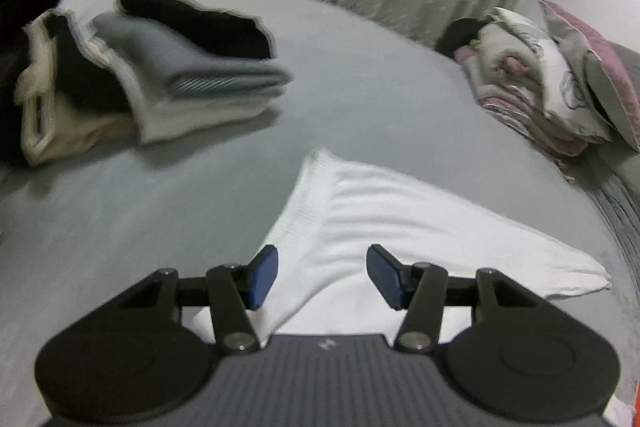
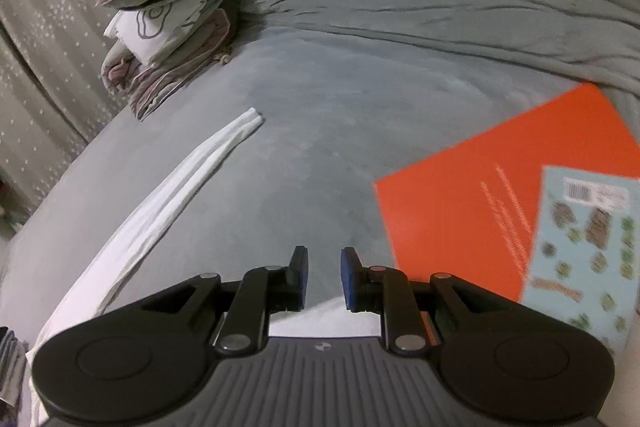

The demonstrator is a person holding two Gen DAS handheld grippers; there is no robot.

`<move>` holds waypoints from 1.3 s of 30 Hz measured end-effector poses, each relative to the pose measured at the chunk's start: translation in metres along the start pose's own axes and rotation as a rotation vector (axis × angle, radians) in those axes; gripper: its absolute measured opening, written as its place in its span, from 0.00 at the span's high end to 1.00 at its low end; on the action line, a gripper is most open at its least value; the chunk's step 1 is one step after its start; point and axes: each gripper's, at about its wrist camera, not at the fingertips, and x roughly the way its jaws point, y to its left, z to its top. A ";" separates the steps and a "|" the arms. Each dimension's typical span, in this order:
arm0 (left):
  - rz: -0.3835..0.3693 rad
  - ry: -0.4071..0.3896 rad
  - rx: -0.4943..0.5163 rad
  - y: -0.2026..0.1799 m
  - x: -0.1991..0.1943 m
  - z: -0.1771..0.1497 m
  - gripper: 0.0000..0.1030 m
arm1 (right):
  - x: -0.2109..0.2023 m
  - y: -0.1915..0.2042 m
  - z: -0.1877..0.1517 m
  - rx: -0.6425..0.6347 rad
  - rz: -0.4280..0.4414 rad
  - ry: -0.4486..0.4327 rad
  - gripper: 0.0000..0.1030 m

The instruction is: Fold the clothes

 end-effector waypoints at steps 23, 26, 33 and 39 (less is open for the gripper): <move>0.194 0.120 0.215 -0.023 0.108 0.007 0.87 | 0.197 0.044 0.114 0.129 0.064 0.066 0.82; 0.202 0.116 0.226 -0.025 0.110 0.007 0.88 | 0.228 0.042 0.129 0.194 0.081 0.059 0.82; 0.227 0.104 0.258 -0.031 0.114 0.005 0.88 | 0.262 0.064 0.131 0.141 0.094 -0.009 0.78; 0.227 0.107 0.259 -0.032 0.114 0.006 0.88 | 0.242 0.074 0.135 0.043 0.064 -0.075 0.95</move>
